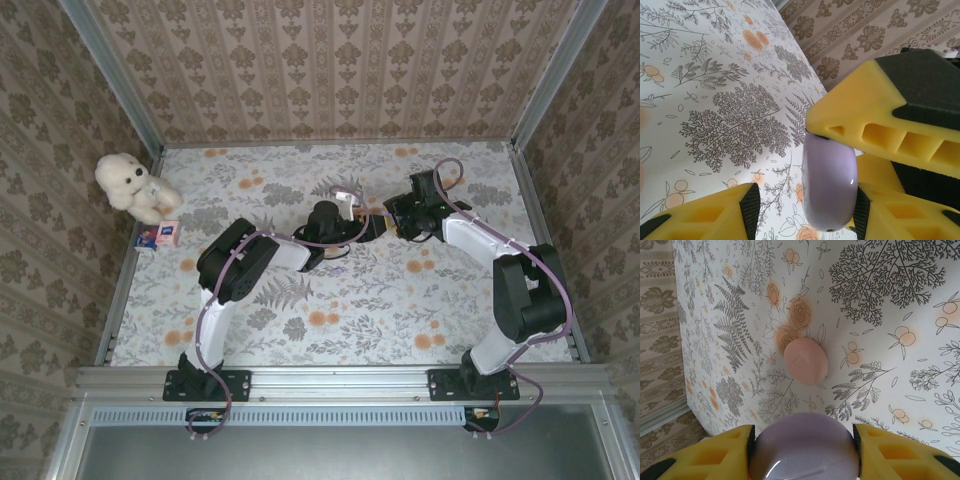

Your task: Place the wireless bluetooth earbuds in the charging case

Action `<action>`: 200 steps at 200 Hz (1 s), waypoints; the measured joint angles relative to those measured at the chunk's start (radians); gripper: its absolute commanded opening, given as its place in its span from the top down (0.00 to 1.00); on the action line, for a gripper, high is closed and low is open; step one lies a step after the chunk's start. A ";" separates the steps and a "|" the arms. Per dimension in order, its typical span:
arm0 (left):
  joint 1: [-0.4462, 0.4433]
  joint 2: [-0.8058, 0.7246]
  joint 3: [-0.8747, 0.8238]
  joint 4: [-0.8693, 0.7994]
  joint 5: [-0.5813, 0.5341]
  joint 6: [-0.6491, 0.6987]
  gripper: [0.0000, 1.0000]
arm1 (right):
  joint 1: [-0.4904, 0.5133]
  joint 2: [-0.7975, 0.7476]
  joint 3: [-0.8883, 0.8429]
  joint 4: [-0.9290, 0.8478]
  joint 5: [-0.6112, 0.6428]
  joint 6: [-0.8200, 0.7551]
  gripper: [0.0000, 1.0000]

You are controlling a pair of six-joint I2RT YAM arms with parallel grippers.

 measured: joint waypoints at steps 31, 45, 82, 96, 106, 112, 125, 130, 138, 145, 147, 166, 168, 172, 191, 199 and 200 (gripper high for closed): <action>0.000 0.007 0.019 0.006 0.000 -0.008 0.51 | 0.000 0.000 0.000 0.000 0.000 0.000 0.60; 0.000 0.011 0.026 0.009 -0.001 -0.013 0.54 | 0.000 0.000 0.000 0.000 0.000 0.000 0.60; 0.000 0.013 0.027 0.014 0.000 -0.017 0.61 | 0.000 0.000 0.000 0.000 0.000 0.001 0.60; 0.000 0.013 0.027 0.017 0.000 -0.018 0.64 | 0.000 0.000 0.000 0.000 0.000 0.003 0.60; 0.000 0.013 0.027 0.021 0.001 -0.021 0.65 | 0.000 0.000 0.000 0.000 0.000 0.003 0.60; 0.000 0.013 0.027 0.023 0.001 -0.021 0.66 | 0.000 0.000 0.000 0.000 0.000 0.003 0.60; 0.000 0.013 0.027 0.028 0.002 -0.025 0.71 | 0.000 0.000 0.000 0.000 0.000 0.003 0.60; -0.001 0.013 0.027 0.031 0.002 -0.026 0.74 | 0.000 0.001 0.000 0.000 0.000 0.003 0.60; -0.001 0.013 0.027 0.034 0.002 -0.028 0.78 | 0.000 0.002 0.000 0.002 0.000 0.004 0.60; -0.001 0.013 0.027 0.035 0.002 -0.027 0.79 | 0.000 0.002 0.000 0.005 0.000 0.004 0.58; -0.001 0.013 0.027 0.035 0.002 -0.027 0.80 | 0.000 0.003 0.000 0.006 0.000 0.004 0.58; 0.000 0.013 0.027 0.038 0.003 -0.027 0.88 | 0.000 0.003 0.000 0.013 0.001 0.003 0.42; 0.000 0.013 0.027 0.038 0.004 -0.027 0.89 | 0.000 0.003 0.000 0.013 0.000 0.003 0.41; 0.000 0.013 0.027 0.039 0.004 -0.027 0.89 | -0.002 0.003 0.000 0.014 0.000 0.000 0.38; 0.002 0.013 0.023 0.047 0.011 -0.032 0.94 | -0.008 0.003 0.000 0.024 0.000 -0.029 0.33; 0.005 0.013 0.014 0.053 0.016 -0.034 0.95 | -0.014 -0.001 0.000 0.025 0.000 -0.045 0.32; 0.005 0.012 0.013 0.054 0.017 -0.034 0.96 | -0.015 -0.002 0.000 0.025 0.000 -0.048 0.32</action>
